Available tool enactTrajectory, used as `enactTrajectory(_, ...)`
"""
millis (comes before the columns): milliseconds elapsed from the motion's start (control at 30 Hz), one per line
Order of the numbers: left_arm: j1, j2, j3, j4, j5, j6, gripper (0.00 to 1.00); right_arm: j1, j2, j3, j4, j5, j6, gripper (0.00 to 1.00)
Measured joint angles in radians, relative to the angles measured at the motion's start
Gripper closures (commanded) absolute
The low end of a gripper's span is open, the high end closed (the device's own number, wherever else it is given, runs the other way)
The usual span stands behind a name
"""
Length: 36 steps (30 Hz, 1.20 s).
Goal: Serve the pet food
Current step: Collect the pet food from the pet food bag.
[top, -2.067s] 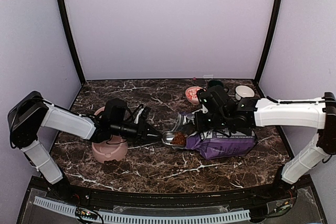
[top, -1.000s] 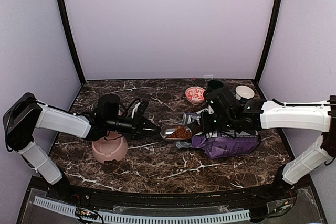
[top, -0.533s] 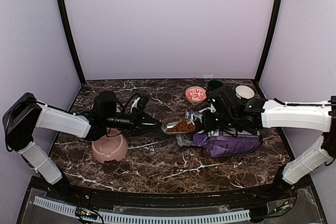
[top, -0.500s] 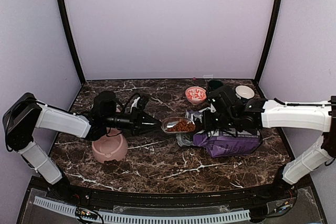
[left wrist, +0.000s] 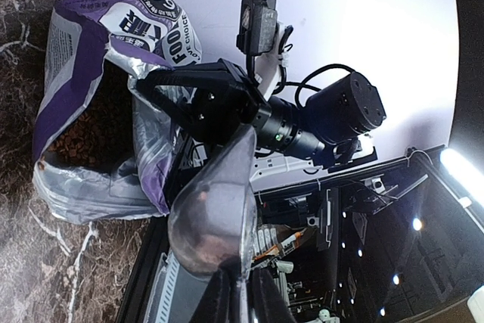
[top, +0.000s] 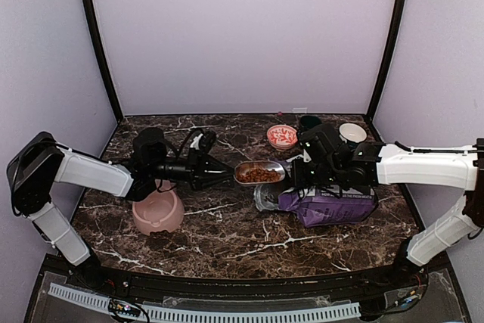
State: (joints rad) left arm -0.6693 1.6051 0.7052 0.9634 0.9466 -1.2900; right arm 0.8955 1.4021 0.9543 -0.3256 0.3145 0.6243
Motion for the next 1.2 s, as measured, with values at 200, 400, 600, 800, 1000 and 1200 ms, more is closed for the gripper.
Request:
enactTrajectory(200, 0.016, -0.011, 0.01, -0.109, -0.011, 0.071, 1.0, 0.0, -0.002, 0.0, -0.001, 0.0, 0.0, 1.0)
enactTrajectory(400, 0.07, -0.046, -0.002, -0.167, -0.025, 0.111, 1.0, 0.0, -0.004, 0.0, -0.003, 0.0, -0.001, 1.0)
enactTrajectory(600, 0.124, -0.075, -0.037, -0.188, -0.033, 0.128, 1.0, 0.0, -0.004, 0.0, -0.003, 0.0, -0.006, 1.0)
enactTrajectory(800, 0.145, -0.093, -0.068, -0.196, -0.04, 0.134, 1.0, -0.001, -0.003, 0.0, -0.003, 0.0, -0.013, 1.0)
enactTrajectory(1000, 0.169, -0.121, -0.099, -0.203, -0.046, 0.146, 1.0, -0.002, -0.003, 0.0, -0.003, 0.0, -0.014, 1.0)
enactTrajectory(1200, 0.195, -0.151, -0.135, -0.203, -0.047, 0.148, 1.0, -0.002, 0.003, 0.0, 0.0, -0.001, -0.014, 1.0)
